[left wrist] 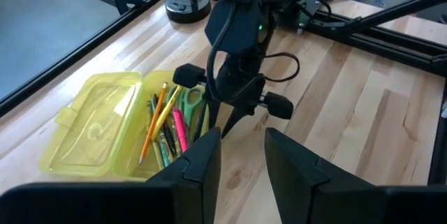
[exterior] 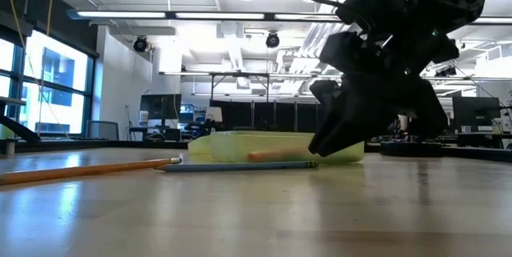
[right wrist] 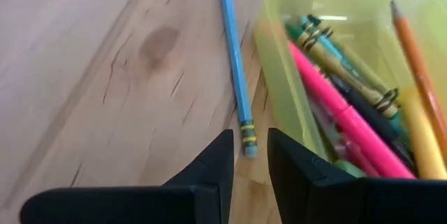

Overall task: Pick & place school supplies into a supply box
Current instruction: Put the blue pencil into the yellow supply box

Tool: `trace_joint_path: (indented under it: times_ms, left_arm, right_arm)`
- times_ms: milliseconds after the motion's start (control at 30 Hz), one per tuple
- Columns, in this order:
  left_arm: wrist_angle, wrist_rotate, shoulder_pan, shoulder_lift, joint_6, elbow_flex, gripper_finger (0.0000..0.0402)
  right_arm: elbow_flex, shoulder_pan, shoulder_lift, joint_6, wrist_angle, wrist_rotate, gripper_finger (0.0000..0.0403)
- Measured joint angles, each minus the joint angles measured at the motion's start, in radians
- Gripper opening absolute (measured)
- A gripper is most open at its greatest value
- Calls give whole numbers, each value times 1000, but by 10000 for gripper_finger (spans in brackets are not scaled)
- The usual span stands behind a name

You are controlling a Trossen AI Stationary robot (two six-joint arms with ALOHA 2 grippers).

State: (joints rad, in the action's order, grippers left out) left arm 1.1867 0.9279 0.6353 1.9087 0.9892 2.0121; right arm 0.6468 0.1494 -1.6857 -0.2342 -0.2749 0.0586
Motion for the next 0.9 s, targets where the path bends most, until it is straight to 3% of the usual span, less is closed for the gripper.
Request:
trace_joint_path:
  times_ms: [700,900]
  left_arm:
    - [-10,-23,0,0,-43,0,143]
    - [-10,-22,0,0,-43,0,143]
  right_arm:
    - [1,-25,-54,-8,-21,-26,64]
    - [0,-25,-54,-12,-22,-53,27]
